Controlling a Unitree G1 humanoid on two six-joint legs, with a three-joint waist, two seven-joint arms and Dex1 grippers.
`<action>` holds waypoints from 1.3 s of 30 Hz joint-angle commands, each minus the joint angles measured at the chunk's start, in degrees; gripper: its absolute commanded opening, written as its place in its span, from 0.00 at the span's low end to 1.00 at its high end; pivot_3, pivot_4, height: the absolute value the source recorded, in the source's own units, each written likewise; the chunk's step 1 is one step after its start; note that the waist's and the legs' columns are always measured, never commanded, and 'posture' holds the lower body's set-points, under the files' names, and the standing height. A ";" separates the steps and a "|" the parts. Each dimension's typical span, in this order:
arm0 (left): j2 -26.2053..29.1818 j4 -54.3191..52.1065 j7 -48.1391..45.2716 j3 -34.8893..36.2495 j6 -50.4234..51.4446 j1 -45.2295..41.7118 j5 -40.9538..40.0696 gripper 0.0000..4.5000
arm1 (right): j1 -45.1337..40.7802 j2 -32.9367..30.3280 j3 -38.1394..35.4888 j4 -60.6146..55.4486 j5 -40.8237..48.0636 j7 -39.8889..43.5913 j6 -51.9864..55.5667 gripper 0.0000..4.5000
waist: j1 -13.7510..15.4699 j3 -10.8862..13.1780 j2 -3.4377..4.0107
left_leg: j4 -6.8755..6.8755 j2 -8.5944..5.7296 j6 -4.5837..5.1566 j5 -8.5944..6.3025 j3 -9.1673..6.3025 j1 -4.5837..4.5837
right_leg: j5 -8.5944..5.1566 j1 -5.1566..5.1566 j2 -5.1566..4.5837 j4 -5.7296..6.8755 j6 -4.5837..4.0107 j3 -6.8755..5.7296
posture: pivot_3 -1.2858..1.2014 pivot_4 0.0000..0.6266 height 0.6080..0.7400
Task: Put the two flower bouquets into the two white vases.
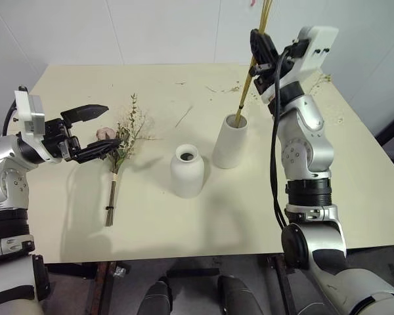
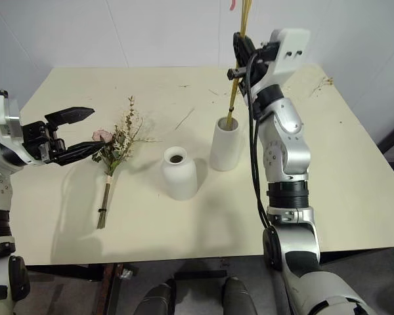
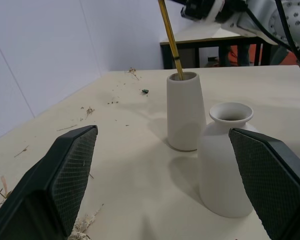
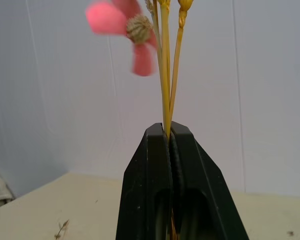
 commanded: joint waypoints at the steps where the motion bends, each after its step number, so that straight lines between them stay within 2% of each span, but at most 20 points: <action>1: 0.80 -2.13 0.57 1.35 -0.17 0.10 -1.30 1.00 | 1.58 0.49 0.76 -1.29 -0.19 1.84 -2.19 0.01 | 0.01 0.00 0.00 | 0.00 0.00 0.00 0.00 0.00 0.00 | 0.00 0.00 0.00 0.00 0.00 0.00 | 0.52 0.24 1.00; 12: 0.08 -1.79 1.26 0.92 -0.49 -0.15 -1.21 1.00 | 8.41 1.35 2.91 -1.59 -1.60 3.84 -3.20 0.01 | 0.02 0.00 -0.01 | 0.00 0.02 -0.03 0.02 0.00 0.00 | -0.01 -0.02 0.04 0.01 -0.01 0.01 | 0.52 0.24 1.00; 16: -0.09 -1.70 1.43 0.83 -0.62 -0.26 -1.14 1.00 | 9.47 1.07 3.28 -2.24 -1.96 4.17 -3.38 0.21 | -0.02 0.00 -0.01 | -0.01 0.03 -0.04 0.02 0.00 0.01 | -0.01 -0.02 0.04 0.01 -0.01 0.01 | 0.52 0.24 1.00; 21: -0.21 -1.78 1.51 0.74 -0.71 -0.42 -1.08 1.00 | 10.81 -0.34 3.31 -6.12 -1.08 5.07 -1.41 0.58 | 0.05 0.00 -0.01 | 0.00 0.03 -0.05 0.03 0.00 0.00 | -0.01 -0.03 0.04 0.02 -0.01 0.01 | 0.52 0.24 1.00; 26: -0.30 -2.07 1.53 0.71 -0.65 -0.31 -1.15 1.00 | 16.28 -5.71 3.07 -18.21 2.67 7.96 7.18 0.97 | 0.31 0.00 -0.01 | -0.02 0.03 -0.05 0.03 0.00 -0.01 | -0.01 -0.02 0.03 -0.02 -0.01 0.01 | 0.52 0.24 1.00; 32: -0.74 -2.76 3.18 0.17 -0.46 -0.35 -0.46 1.00 | 21.24 -15.79 1.06 -28.69 8.62 13.47 16.59 0.99 | 0.64 -0.01 -0.02 | 0.03 0.02 -0.05 0.03 0.00 -0.01 | -0.01 -0.01 0.02 -0.02 -0.02 0.01 | 0.52 0.24 1.00; 39: -1.71 -6.59 14.57 -1.29 3.03 0.63 3.03 1.00 | 27.45 -33.92 -3.53 -35.12 22.94 30.78 29.39 0.99 | 1.11 -0.01 -0.03 | 0.06 0.03 -0.04 0.02 0.00 0.00 | -0.02 0.03 0.02 -0.09 -0.04 0.02 | 0.52 0.24 1.00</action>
